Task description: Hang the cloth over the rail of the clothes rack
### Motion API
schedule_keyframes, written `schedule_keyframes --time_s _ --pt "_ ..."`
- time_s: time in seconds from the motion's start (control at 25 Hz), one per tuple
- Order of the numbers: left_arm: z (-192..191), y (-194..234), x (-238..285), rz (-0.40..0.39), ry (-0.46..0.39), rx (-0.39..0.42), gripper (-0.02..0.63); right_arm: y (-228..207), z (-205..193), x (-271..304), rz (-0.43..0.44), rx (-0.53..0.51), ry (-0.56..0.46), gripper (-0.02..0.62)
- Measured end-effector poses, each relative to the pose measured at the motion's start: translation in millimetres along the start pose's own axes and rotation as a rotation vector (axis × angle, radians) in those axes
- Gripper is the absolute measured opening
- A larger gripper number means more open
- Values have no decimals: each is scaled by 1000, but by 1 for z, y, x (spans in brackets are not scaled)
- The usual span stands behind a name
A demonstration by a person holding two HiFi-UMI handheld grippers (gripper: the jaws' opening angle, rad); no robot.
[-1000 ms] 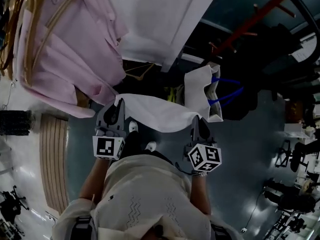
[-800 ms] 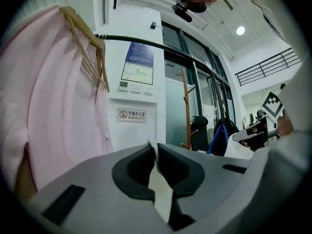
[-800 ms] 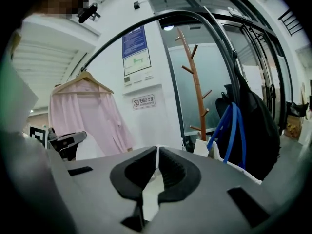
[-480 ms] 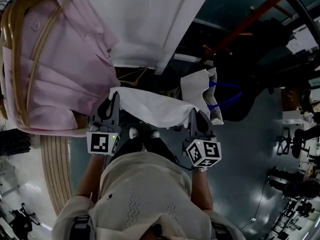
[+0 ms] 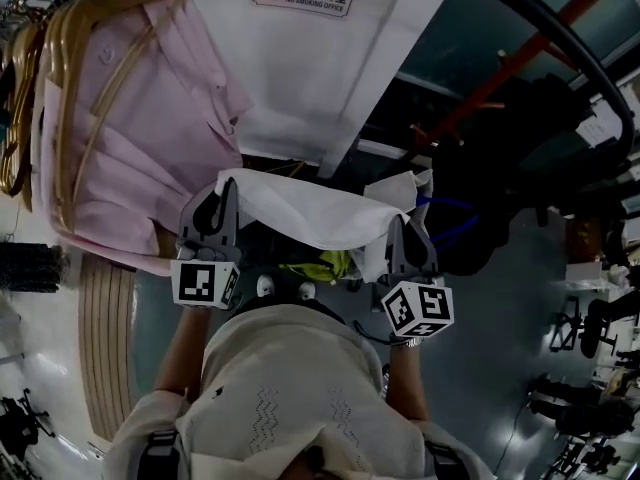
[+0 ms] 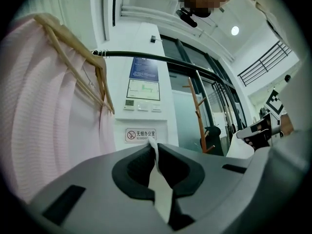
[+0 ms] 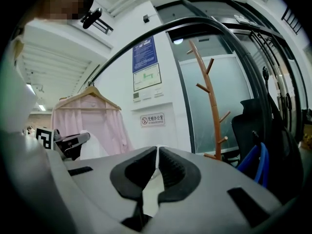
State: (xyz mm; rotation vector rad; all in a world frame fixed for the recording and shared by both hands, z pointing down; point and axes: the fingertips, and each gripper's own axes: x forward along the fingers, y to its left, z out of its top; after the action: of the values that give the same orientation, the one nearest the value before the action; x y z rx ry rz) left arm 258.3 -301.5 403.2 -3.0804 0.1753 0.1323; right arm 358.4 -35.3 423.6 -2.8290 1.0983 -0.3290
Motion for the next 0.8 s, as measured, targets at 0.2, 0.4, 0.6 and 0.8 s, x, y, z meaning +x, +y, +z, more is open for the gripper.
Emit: schedule_keyframes --time_s 0.2,0.4,0.6,0.8 --pt "17 7 -4 28 -39 28 25 -4 15 6 20 -18 -31 23" --pt "33 14 -1 32 -59 62 25 0 33 10 28 -47 -65 24" --pt "64 16 9 20 -133 70 25 5 75 9 43 -102 -157 25" --pt "95 17 16 -5 -192 90 25 8 109 6 53 -138 -221 23"
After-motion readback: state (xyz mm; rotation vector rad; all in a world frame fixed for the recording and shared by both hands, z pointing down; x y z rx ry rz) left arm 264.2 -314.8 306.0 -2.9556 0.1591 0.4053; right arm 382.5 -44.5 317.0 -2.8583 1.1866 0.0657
